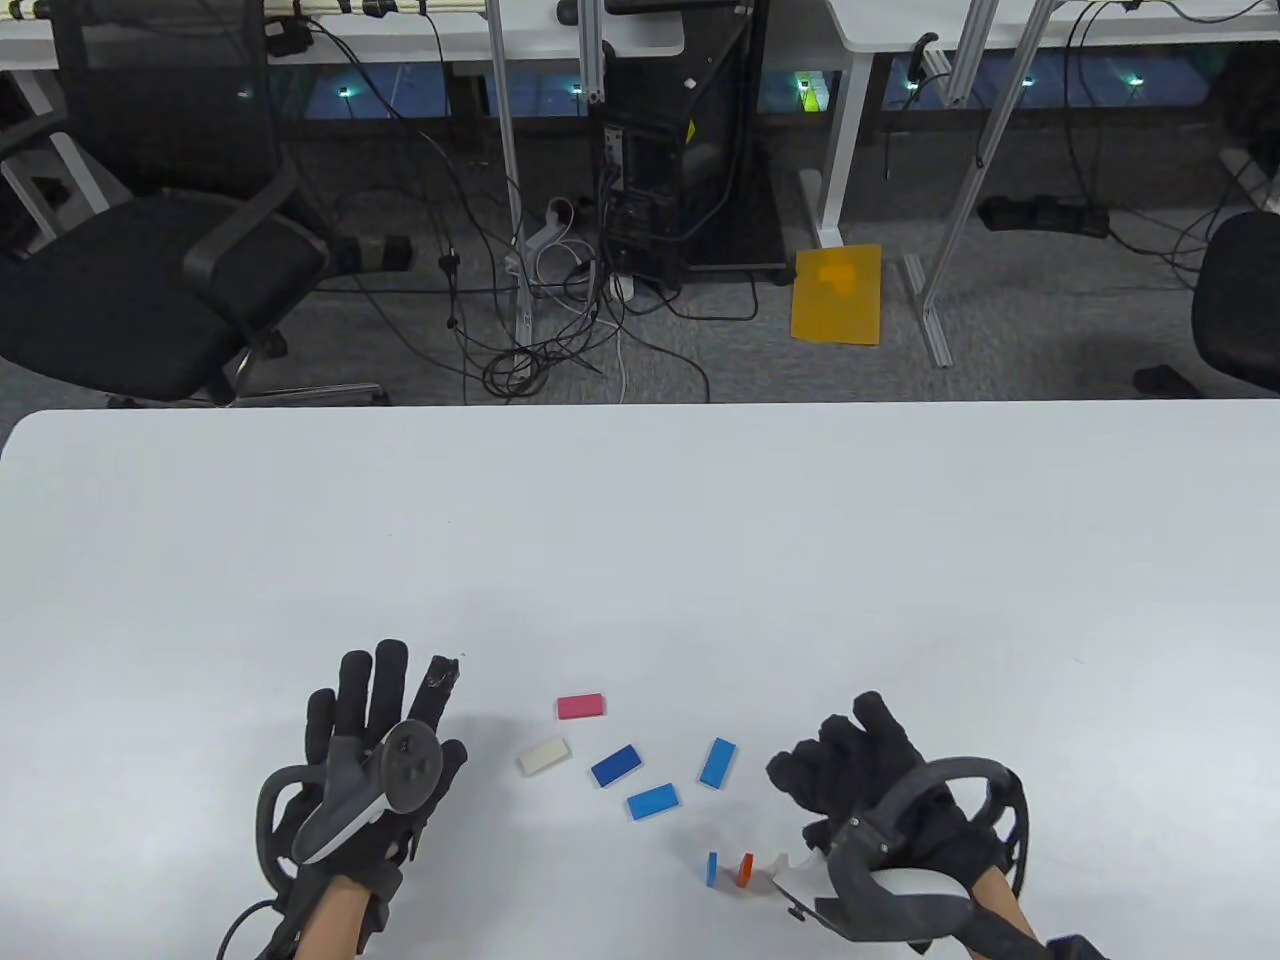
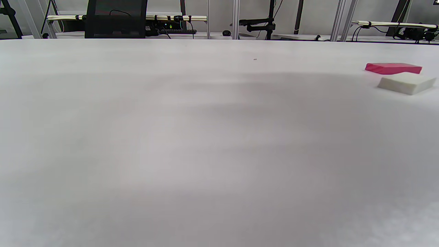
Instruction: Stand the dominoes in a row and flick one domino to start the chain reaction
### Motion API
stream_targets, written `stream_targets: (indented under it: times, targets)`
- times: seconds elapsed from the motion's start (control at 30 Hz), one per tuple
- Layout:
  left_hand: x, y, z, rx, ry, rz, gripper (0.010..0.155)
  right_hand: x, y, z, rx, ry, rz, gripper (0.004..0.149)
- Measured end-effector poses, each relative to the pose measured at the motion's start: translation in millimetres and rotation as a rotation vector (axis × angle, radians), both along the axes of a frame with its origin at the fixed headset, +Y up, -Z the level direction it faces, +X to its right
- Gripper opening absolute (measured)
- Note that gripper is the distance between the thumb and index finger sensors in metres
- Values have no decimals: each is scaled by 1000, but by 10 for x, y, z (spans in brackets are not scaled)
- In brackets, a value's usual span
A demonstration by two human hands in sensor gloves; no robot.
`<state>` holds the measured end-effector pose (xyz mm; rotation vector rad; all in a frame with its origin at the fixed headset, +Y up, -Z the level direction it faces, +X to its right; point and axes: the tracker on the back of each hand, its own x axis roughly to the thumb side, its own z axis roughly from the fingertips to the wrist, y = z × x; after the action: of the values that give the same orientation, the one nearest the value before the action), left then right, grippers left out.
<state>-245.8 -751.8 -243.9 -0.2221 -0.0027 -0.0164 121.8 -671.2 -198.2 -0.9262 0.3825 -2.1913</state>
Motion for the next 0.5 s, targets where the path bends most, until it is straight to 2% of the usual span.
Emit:
stream_targets:
  times: [0.13,0.2,0.33,0.5]
  targets:
    - [-18,1,-2,3,3,8,73,-303,-100,-196,-21,51,50,71]
    - [-31,0,-4,-1,7,13,73,-470,-225,-323,-51,73,113,71]
    - [-29,18,-1,6,6,21,73,-650,-433,-494,-77,80,234,73]
    - [-21,37,-3,16,-4,29,72,-774,-579,-615,-121,95,317,74]
